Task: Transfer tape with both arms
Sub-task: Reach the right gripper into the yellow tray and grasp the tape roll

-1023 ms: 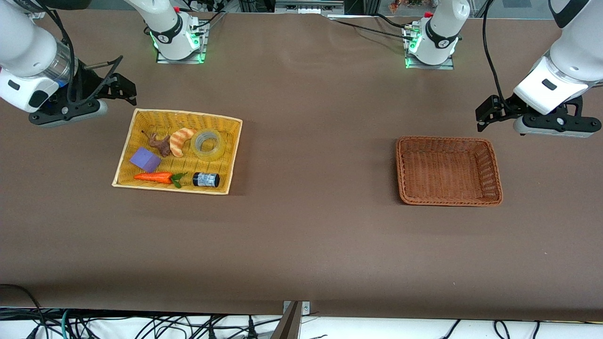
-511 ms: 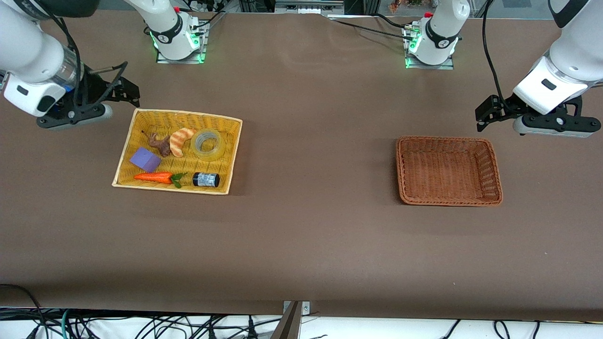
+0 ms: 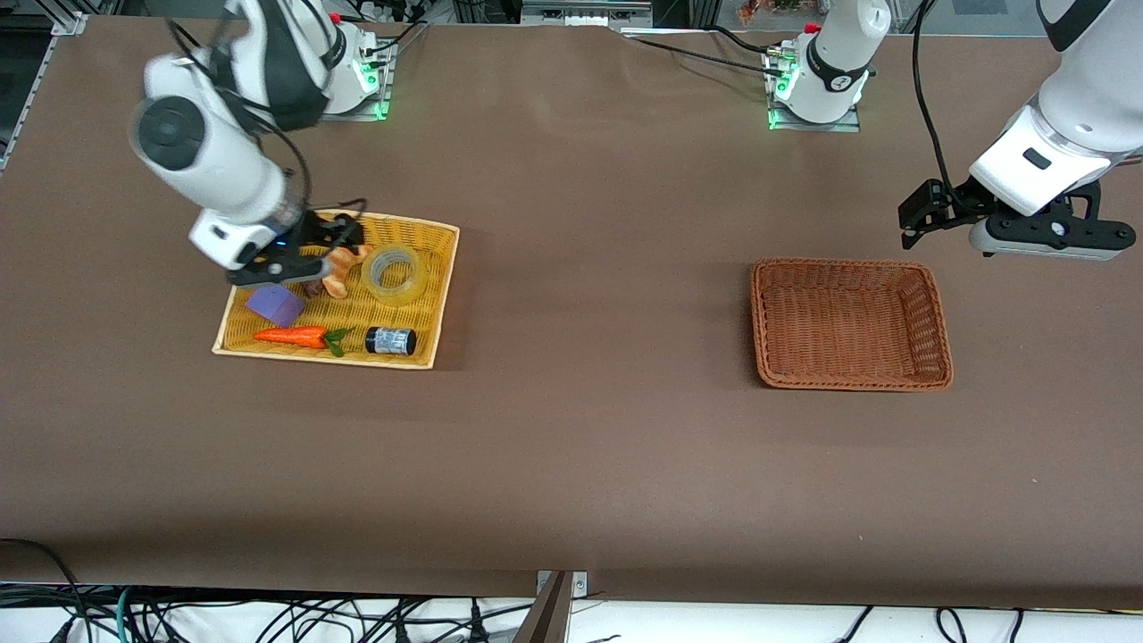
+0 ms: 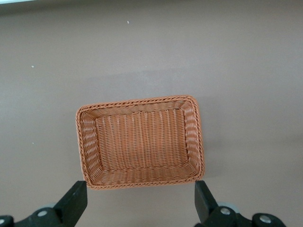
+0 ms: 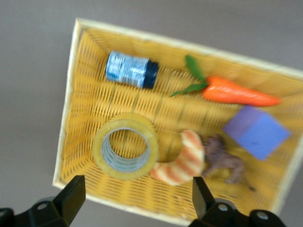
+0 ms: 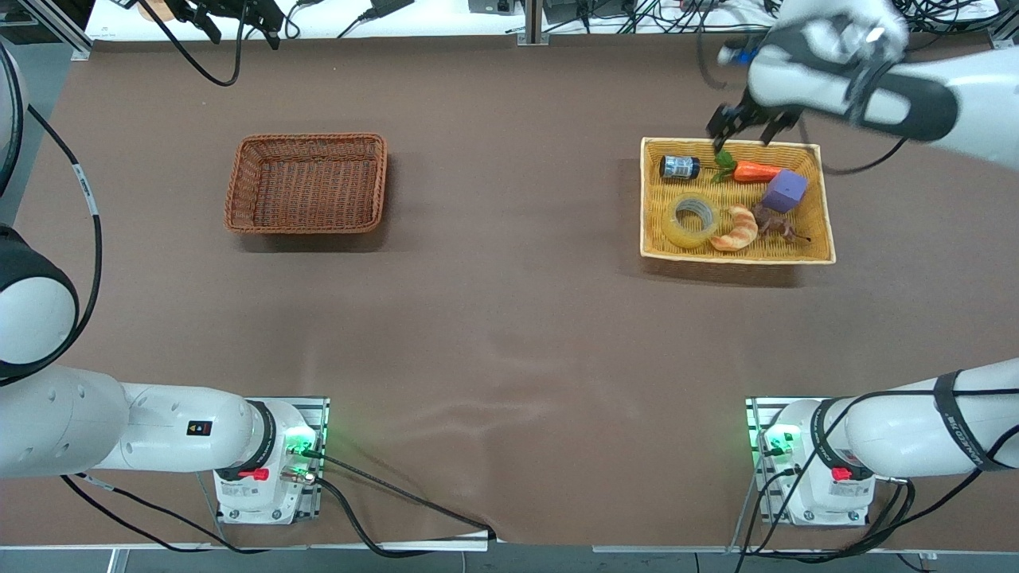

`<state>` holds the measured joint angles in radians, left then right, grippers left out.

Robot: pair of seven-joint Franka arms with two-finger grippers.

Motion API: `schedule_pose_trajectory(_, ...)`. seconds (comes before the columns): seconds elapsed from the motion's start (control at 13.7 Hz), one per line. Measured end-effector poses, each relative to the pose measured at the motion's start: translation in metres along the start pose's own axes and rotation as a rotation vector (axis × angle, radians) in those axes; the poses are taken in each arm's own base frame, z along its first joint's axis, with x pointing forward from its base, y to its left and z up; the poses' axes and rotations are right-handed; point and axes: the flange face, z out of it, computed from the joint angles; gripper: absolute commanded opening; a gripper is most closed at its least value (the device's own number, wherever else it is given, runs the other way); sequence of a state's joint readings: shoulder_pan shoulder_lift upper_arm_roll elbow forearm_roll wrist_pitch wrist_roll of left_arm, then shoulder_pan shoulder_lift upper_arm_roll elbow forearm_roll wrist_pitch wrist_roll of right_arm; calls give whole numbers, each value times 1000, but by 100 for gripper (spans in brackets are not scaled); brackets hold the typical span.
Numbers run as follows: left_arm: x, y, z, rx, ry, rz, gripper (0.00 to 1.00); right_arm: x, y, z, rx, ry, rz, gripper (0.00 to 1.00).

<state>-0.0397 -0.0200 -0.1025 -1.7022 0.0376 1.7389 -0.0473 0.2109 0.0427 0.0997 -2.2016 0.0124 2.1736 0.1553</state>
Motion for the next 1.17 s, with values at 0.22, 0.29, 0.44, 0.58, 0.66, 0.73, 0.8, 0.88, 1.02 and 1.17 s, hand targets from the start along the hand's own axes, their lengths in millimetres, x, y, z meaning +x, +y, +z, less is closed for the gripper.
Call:
schedule_pose_trajectory(0.22,0,0,0,0,0,1,100,-28,-3,68,-3,-24,9,100)
schedule_pose_trajectory(0.29,0,0,0,0,0,1,100,-34,-1,80,-5,-40,11,100)
schedule_pose_trajectory(0.44,0,0,0,0,1,1,100,-40,1,95,-7,-61,13,100)
schedule_pose_trajectory(0.58,0,0,0,0,1,1,100,-43,2,112,-5,-61,14,100)
schedule_pose_trajectory(0.66,0,0,0,0,1,1,100,-43,2,120,-3,-59,15,100)
schedule_pose_trajectory(0.73,0,0,0,0,1,1,100,-41,2,126,1,-51,17,100)
schedule_pose_trajectory(0.8,0,0,0,0,1,1,100,-38,3,131,6,-33,20,100)
schedule_pose_trajectory(0.88,0,0,0,0,1,1,100,-34,5,137,11,-13,27,100)
schedule_pose_trajectory(1.02,0,0,-1,0,1,1,100,-29,9,154,19,10,38,100)
schedule_pose_trajectory(1.17,0,0,0,0,1,1,100,-28,10,165,22,8,40,61)
